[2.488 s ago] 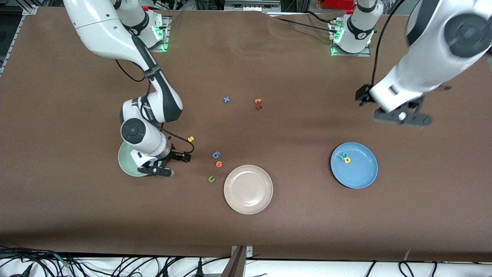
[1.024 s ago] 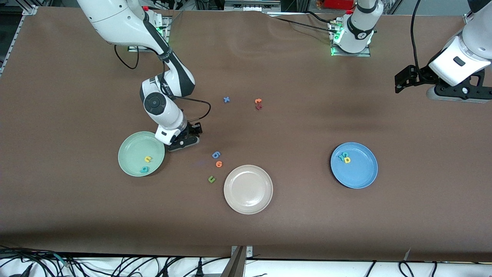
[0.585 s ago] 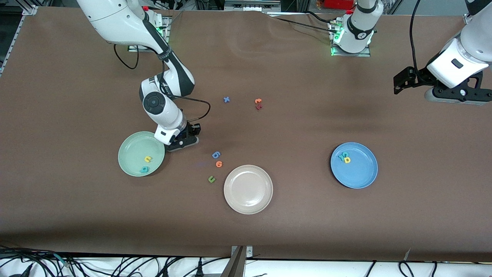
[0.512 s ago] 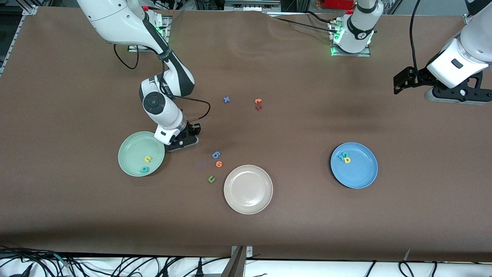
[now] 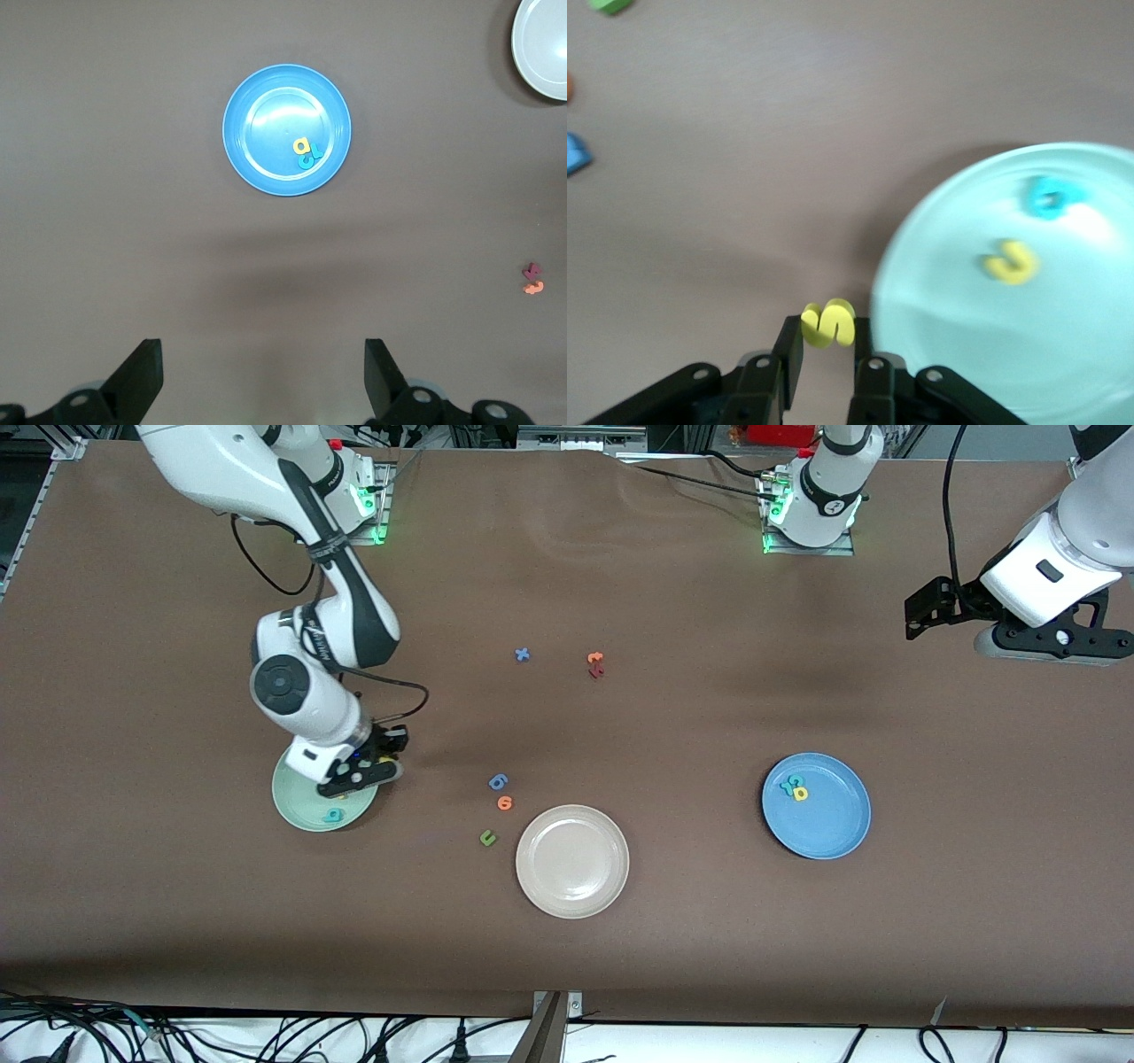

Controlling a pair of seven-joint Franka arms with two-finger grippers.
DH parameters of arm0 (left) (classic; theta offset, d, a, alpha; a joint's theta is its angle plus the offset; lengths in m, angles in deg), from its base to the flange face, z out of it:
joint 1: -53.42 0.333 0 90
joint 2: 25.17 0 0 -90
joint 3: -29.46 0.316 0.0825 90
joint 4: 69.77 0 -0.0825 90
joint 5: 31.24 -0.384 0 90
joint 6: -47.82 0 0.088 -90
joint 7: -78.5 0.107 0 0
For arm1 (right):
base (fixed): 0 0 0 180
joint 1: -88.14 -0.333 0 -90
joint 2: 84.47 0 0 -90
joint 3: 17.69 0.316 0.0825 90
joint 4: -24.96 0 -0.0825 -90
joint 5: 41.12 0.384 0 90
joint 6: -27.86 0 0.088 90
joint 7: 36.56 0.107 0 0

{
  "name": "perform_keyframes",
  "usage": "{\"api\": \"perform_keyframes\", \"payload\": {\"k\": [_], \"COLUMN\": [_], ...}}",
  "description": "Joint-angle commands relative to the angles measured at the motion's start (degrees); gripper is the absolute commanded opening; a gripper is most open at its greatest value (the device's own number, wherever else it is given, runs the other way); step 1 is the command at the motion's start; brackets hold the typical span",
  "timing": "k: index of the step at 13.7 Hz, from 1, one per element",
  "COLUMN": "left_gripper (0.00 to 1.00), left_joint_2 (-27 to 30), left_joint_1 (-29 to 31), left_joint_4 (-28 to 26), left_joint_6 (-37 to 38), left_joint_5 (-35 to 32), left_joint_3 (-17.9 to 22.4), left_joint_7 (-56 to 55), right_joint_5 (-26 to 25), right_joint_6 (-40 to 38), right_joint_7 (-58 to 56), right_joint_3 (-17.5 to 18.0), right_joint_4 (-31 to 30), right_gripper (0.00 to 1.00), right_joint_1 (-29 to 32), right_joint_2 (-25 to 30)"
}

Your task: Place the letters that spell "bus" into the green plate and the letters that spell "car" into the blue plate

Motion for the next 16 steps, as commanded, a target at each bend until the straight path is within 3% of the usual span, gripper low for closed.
{"api": "perform_keyframes", "payload": {"k": [1, 5, 6, 7, 8, 13, 16], "left_gripper": [1.0, 1.0, 1.0, 1.0, 1.0, 1.0, 1.0], "left_joint_2": [-0.9, -0.9, -0.9, -0.9, -0.9, -0.9, -0.9], "left_joint_1": [-0.4, -0.4, -0.4, -0.4, -0.4, -0.2, -0.1], "left_joint_4": [2.1, 2.1, 2.1, 2.1, 2.1, 2.2, 2.2], "left_joint_6": [1.6, 1.6, 1.9, 1.9, 2.0, 2.2, 2.2], "left_joint_5": [1.1, 1.1, 1.1, 1.1, 1.1, 1.1, 1.1], "left_joint_3": [0.2, 0.2, 0.2, 0.2, 0.2, 0.2, 0.2], "left_joint_7": [0.1, 0.1, 0.0, 0.0, 0.0, 0.0, 0.0], "right_joint_5": [0.9, 0.7, 0.8, 0.9, 0.9, 1.0, 0.9], "right_joint_6": [-0.7, 0.1, 0.8, 1.3, 1.3, -1.1, -12.5], "right_joint_7": [-6.3, -8.6, -8.6, -8.2, -7.7, -6.7, -5.0], "right_joint_3": [-2.8, -3.3, -3.3, -3.3, -3.3, -3.2, -3.0], "right_joint_4": [0.3, 0.3, 0.3, 0.3, 0.3, 0.3, 4.9], "right_gripper": [0.08, 0.12, 0.28, 0.67, 0.99, 1.0, 1.0], "right_joint_1": [1.5, 4.3, 4.4, 4.5, 4.5, 4.8, 6.7], "right_joint_2": [-0.2, -2.3, -2.7, -2.9, -3.0, 2.9, 8.7]}}
